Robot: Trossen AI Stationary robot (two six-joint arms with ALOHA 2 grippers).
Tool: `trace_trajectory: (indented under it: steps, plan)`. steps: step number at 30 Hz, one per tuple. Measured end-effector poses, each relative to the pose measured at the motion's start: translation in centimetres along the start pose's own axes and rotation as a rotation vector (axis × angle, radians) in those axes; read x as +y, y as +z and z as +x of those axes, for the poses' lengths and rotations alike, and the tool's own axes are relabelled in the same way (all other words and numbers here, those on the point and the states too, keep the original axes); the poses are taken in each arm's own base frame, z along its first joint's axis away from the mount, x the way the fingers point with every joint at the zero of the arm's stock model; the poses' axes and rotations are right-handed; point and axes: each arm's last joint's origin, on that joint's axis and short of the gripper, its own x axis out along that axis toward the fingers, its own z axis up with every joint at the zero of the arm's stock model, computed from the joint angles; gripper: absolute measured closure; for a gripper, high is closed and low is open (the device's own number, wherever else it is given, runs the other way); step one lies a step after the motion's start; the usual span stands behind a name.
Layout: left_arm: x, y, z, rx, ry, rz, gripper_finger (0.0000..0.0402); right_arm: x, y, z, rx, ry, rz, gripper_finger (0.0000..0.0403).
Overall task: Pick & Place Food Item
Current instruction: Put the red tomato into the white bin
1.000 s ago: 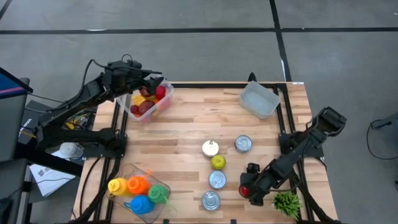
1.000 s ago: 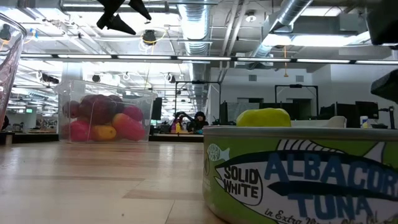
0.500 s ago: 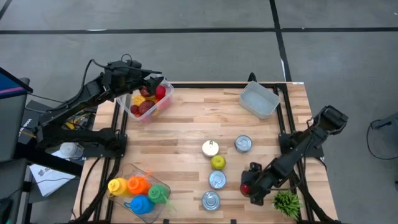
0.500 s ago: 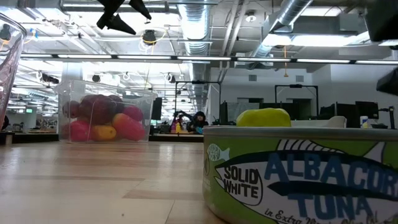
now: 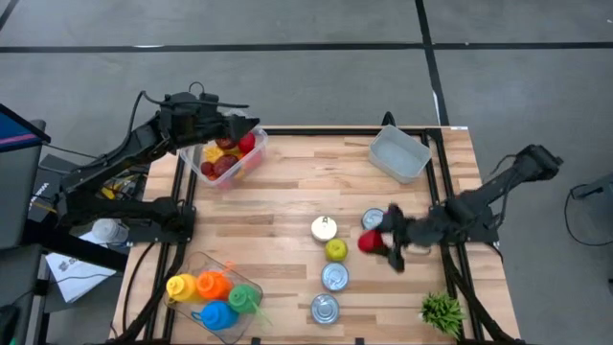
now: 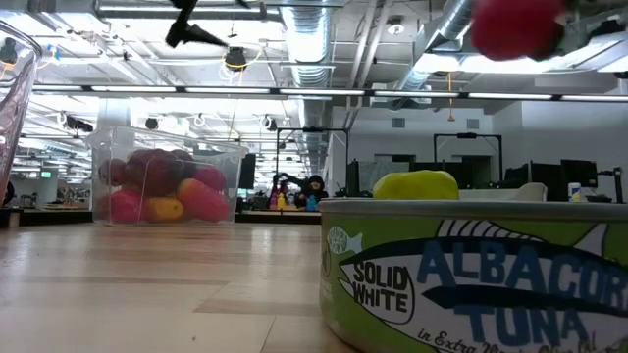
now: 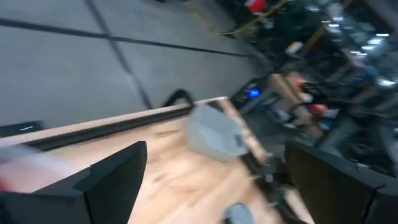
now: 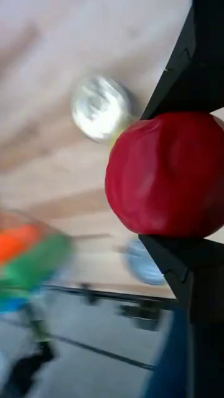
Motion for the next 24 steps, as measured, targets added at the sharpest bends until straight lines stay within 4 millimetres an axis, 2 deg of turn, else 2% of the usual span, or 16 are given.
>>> trace_trajectory:
  steps: [3,6,15,24]
  plan:
    - [-1.3,-0.3,0.6,-0.011,-0.092,-0.038,0.0033,-1.6,1.7,-1.4,-0.104,-0.028,-0.007,0.0152]
    - [-2.9,-0.9,2.0,-0.002,-0.177,-0.152,0.0033,-2.9,3.0,-2.3,-0.186,-0.063,-0.039,0.0152]
    - [-7.2,-4.7,7.7,0.116,-0.428,-0.314,0.0033,-5.2,6.1,-2.6,-0.386,-0.148,-0.121,0.0152]
    - [-7.9,-9.0,13.2,0.255,-0.484,-0.384,0.0033,-5.8,7.0,-2.7,-0.439,-0.165,-0.129,0.0152]
